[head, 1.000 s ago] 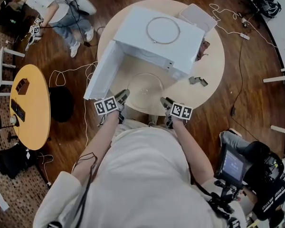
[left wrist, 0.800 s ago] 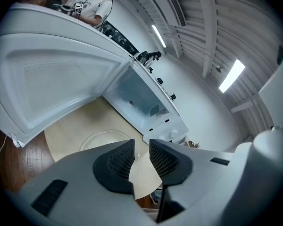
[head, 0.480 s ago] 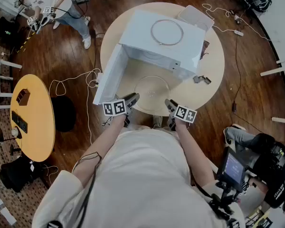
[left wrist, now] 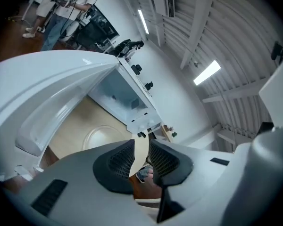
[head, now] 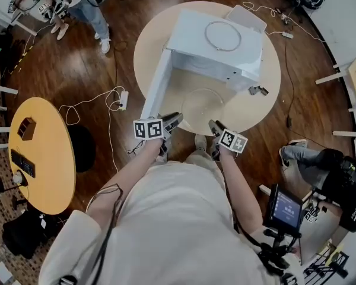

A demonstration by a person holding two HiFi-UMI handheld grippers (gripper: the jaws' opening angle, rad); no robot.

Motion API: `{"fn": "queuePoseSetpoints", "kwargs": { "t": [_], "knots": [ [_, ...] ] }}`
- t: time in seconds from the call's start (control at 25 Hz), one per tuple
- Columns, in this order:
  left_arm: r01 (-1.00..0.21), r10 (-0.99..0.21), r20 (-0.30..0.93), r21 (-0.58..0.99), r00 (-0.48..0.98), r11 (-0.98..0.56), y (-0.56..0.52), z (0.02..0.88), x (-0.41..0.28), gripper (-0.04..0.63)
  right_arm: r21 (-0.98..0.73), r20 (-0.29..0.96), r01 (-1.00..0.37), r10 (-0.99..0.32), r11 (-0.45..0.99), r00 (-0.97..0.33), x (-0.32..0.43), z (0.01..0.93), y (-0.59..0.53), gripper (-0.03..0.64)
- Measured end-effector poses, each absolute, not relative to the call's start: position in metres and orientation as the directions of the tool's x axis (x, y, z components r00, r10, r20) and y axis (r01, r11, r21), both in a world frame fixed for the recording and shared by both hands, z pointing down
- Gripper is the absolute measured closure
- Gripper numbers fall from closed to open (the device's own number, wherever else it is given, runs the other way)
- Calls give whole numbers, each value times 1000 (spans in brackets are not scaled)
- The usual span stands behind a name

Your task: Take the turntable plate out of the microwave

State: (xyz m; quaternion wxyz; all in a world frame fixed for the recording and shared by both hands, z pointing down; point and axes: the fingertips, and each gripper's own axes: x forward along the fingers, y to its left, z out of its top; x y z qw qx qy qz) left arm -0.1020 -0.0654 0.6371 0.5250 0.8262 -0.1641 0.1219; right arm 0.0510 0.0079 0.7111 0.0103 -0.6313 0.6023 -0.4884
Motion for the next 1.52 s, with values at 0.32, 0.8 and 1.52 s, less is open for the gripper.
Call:
{"fn": "queuePoseSetpoints", "kwargs": {
  "t": [0.32, 0.8, 1.52],
  "knots": [
    [-268, -40, 276, 875, 960, -404, -44, 624, -120, 491, -573, 588, -734, -807, -365, -58, 18, 681, 56, 449],
    [-249, -5, 278, 855, 961, -455, -24, 613, -140, 491, -525, 542, -772, -840, -358, 22, -12, 660, 88, 449],
    [-315, -160, 272, 783, 949, -536, 3, 579, -131, 491, -386, 436, -892, -899, -236, 50, 33, 576, 149, 449]
  ]
}}
